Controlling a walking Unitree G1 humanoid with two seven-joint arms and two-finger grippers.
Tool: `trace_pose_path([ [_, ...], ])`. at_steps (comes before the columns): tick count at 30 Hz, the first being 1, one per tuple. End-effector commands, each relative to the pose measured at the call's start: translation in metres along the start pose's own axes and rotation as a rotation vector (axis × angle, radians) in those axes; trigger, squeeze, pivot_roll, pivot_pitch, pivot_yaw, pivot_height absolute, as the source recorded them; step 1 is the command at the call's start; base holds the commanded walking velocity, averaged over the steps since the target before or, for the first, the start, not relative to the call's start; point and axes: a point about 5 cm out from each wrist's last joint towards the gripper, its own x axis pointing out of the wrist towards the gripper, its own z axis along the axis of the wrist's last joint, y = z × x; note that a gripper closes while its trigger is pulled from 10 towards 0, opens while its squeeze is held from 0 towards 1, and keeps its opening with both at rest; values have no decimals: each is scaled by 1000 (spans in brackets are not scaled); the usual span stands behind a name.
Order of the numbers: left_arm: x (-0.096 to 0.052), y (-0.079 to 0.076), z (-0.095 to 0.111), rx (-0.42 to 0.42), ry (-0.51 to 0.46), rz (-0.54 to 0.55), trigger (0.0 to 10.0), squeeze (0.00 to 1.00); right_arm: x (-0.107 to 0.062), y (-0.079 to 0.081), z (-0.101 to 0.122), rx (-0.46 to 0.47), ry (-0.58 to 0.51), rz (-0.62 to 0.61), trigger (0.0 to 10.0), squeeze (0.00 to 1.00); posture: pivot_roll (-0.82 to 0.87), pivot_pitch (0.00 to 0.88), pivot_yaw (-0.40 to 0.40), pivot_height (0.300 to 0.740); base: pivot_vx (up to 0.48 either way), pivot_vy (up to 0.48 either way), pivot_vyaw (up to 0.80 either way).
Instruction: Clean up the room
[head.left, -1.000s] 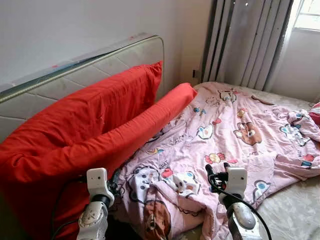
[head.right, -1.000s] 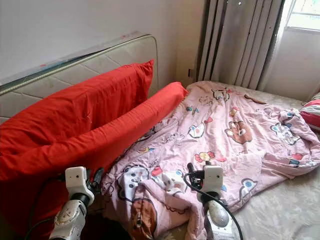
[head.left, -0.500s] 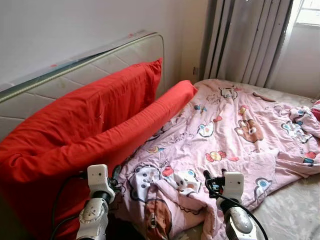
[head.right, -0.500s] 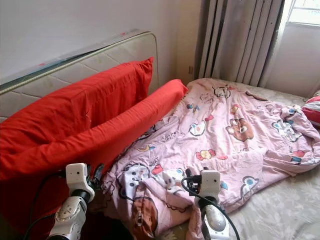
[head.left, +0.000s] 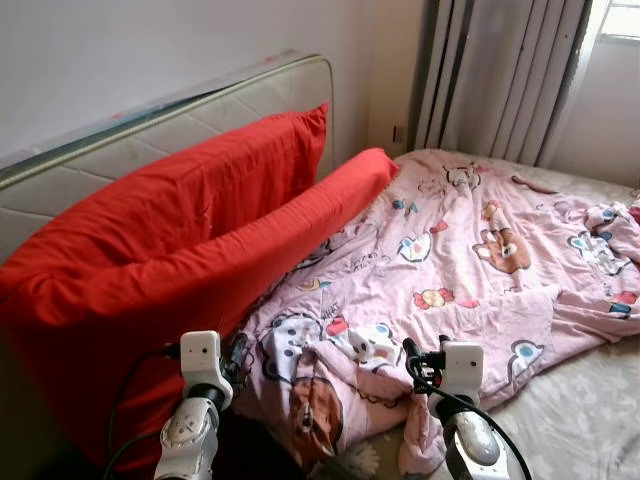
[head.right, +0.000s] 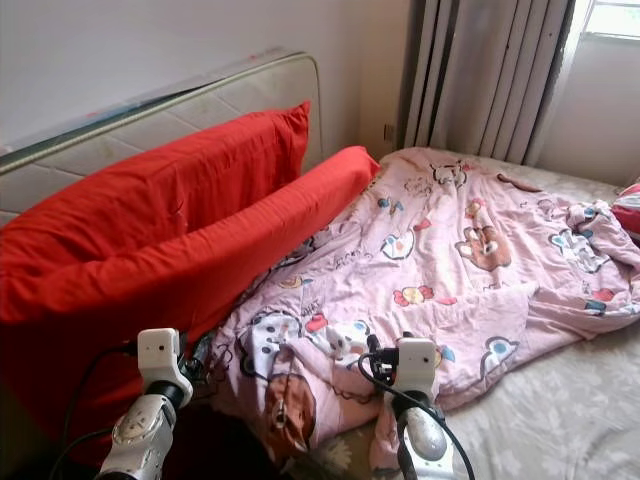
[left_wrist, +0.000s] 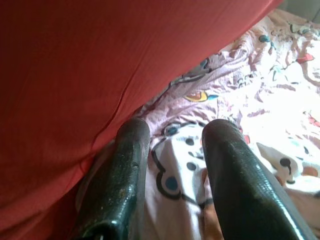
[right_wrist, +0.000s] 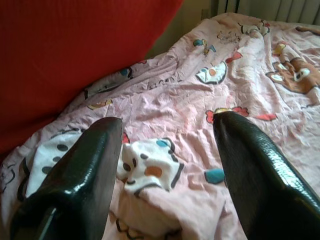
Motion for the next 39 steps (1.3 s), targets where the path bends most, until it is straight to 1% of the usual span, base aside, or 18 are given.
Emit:
trace_pose_path([
  [1,-2,5,-5,-4,29,10,10000,0,-1,0,-2,-7,15,1,10000,0,-68,75,44,672,0,0,0],
  [5,-3,5,-7,-4,40,5,10000,0,-1,-3,-5,-11,50,-6,10000,0,-68,74,44,672,0,0,0],
  [6,-4,5,-8,-4,44,3,10000,0,0,-4,-7,-11,68,-6,10000,0,-69,75,45,663,0,0,0],
  [9,-4,6,-9,-4,51,2,10000,0,-1,-5,-8,-10,73,-4,10000,0,-69,74,45,643,0,0,0],
  [12,-5,6,-11,-4,57,1,10000,0,-1,-5,-8,-9,70,2,10000,0,-68,72,45,633,0,0,0],
  [14,-6,6,-12,-4,60,0,10000,0,-2,-5,-8,-2,58,5,10000,0,-69,69,46,633,0,0,0],
  [25,-8,6,-15,-8,71,-6,10000,0,-9,-12,-22,-4,143,-4,10000,0,-72,58,46,633,0,0,0],
  [39,-9,6,-20,-8,97,-18,10000,0,-11,-10,-28,-5,179,14,10000,0,-73,43,49,633,0,0,0],
])
